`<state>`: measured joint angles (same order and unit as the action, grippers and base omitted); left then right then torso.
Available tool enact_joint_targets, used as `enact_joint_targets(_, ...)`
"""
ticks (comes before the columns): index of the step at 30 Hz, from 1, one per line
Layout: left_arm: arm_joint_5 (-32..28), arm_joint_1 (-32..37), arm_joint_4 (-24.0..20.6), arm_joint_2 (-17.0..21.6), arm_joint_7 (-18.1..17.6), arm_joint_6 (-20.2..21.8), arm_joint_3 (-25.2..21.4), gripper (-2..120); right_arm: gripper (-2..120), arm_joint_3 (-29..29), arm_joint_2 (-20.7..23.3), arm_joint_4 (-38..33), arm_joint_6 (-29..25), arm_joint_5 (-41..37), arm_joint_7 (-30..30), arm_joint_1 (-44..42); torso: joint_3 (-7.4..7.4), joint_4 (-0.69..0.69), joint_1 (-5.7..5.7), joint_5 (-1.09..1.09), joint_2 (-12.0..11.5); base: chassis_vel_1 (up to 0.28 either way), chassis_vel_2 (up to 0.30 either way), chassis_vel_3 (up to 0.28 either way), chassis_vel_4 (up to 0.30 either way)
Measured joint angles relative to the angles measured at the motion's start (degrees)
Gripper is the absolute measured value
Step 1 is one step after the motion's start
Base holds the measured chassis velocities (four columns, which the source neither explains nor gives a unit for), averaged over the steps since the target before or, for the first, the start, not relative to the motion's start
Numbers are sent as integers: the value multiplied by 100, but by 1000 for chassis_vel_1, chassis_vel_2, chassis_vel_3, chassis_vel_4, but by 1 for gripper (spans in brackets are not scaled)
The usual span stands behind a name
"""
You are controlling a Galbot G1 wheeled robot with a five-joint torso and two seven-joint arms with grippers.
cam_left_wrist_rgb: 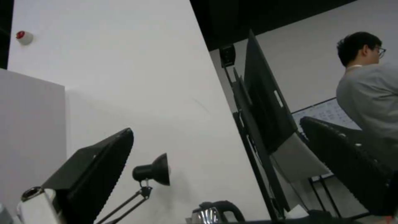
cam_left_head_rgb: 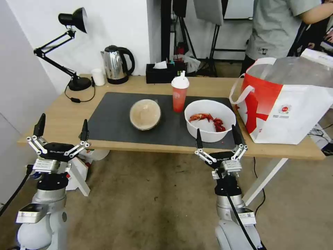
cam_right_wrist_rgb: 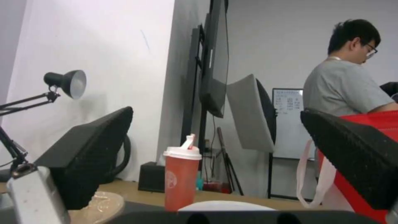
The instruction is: Pick up the trash from the table and place it into the takeout bag.
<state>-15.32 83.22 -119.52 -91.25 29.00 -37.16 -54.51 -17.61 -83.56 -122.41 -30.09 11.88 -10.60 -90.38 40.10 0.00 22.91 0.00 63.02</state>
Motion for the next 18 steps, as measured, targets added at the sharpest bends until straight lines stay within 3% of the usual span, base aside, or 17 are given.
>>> enact_joint_targets(12,50,30,-84,7,146,181,109,100,100,-79,142,-75,289,-278,71,-70,0,0,0,0,0,0,0,0,0)
enact_joint_targets(18,-52,33,-299,151,263,432,-3,100,100,-325,598,-404,858,-764,271,-113,0,0,1,1,0,0,0,0,0)
